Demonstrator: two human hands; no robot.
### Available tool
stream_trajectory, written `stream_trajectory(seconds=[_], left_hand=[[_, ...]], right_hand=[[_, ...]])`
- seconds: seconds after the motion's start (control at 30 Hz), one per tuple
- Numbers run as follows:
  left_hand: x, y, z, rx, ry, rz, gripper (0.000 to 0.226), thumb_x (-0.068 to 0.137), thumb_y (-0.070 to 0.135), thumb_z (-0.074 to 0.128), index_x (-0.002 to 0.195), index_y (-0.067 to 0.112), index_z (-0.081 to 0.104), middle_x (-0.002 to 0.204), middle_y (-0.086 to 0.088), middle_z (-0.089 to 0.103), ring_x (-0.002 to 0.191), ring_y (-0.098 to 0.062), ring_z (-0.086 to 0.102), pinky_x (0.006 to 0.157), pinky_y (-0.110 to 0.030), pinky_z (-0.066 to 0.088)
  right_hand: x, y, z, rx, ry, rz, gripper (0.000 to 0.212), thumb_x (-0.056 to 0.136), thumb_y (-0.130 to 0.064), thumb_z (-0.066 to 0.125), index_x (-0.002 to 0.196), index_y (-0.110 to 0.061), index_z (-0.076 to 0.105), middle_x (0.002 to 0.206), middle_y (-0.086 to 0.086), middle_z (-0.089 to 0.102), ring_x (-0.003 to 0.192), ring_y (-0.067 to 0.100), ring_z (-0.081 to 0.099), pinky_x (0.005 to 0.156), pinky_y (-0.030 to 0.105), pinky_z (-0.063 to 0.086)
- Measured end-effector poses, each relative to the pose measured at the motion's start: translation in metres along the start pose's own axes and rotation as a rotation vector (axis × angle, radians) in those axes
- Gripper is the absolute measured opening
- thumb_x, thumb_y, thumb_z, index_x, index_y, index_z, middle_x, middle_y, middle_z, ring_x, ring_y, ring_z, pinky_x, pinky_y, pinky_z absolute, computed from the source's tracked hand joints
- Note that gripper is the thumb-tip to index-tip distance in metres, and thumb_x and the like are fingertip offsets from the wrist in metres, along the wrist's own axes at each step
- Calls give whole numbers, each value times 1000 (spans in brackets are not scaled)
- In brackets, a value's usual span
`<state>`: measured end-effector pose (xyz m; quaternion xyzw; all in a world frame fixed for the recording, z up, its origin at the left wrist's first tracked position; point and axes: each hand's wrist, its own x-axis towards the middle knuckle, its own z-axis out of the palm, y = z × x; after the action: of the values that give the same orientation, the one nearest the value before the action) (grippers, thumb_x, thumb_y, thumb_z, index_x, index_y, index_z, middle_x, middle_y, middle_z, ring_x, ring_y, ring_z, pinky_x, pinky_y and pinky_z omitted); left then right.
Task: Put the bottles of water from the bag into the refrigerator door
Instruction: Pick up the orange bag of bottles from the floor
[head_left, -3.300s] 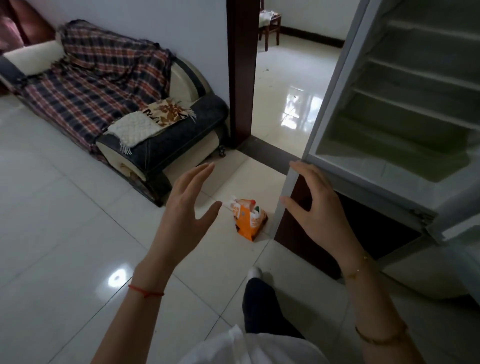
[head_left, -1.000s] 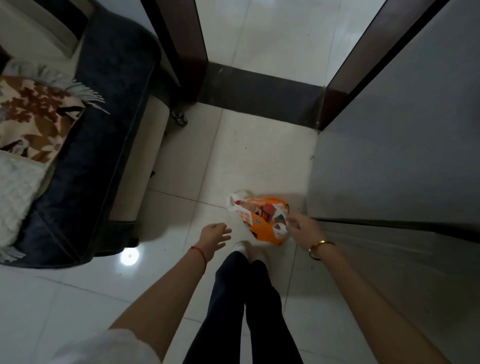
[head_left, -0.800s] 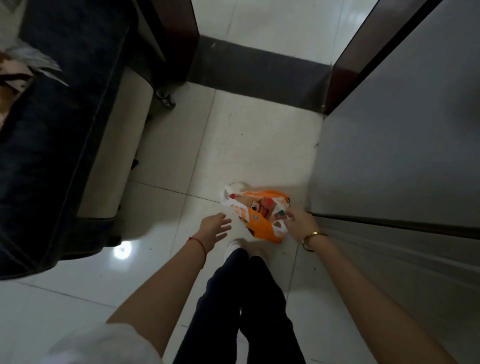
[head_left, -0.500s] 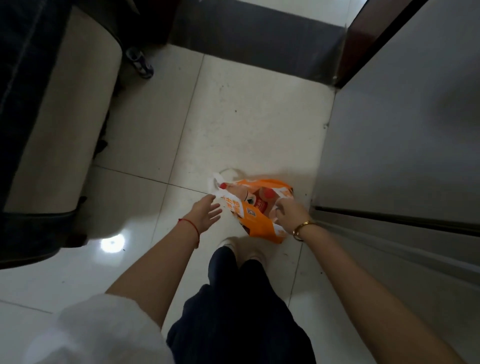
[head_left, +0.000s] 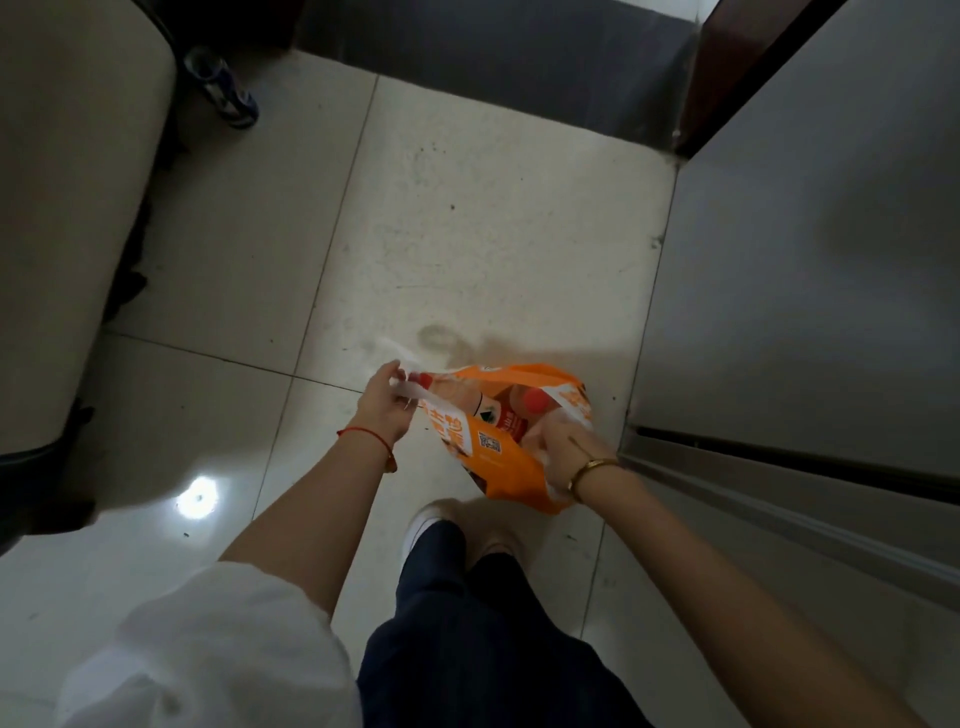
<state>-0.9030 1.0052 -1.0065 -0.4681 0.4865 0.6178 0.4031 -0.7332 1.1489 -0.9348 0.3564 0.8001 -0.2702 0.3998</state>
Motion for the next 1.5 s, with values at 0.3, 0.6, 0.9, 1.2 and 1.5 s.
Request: stream_trajectory(seconds=[0.3,0.6,0.9,1.2,1.5], left_hand=[[-91,29,19,518,52,254,17,84,8,64,70,7,55,51,-3,50,37,-12,49,62,-30,47],[-234,-8,52,1011,-106,299,18,86,23,57,71,13,60,71,-5,60,75,-24,60,78,-42,57],[-377,27,65,1064,-82,383,22,67,32,55,85,19,59,99,-12,71,97,-32,67,88,-50,56],[-569,65,37,1065,-14,410,10,69,22,55,77,16,60,77,-5,62,87,-32,66,85,-44,58],[-729,86,19,1038,-90,426,30,83,-3,45,56,10,41,57,-7,39,45,-19,41,54,-30,38]], right_hand=[[-64,-16,-71,342,184,38,13,86,-10,57,94,-3,64,98,17,65,92,33,59,65,28,35],[-132,28,-85,808,99,481,29,84,-5,59,107,14,63,98,24,65,87,37,63,73,44,56],[-234,-13,-146,904,117,399,20,80,-5,60,93,8,68,80,22,62,64,30,59,51,29,44],[-403,-49,-196,972,162,299,28,81,-3,53,55,-9,62,45,5,55,45,22,51,51,25,44],[-558,-53,-222,1012,210,178,27,90,-5,43,75,-1,65,47,7,58,57,24,57,55,24,44]])
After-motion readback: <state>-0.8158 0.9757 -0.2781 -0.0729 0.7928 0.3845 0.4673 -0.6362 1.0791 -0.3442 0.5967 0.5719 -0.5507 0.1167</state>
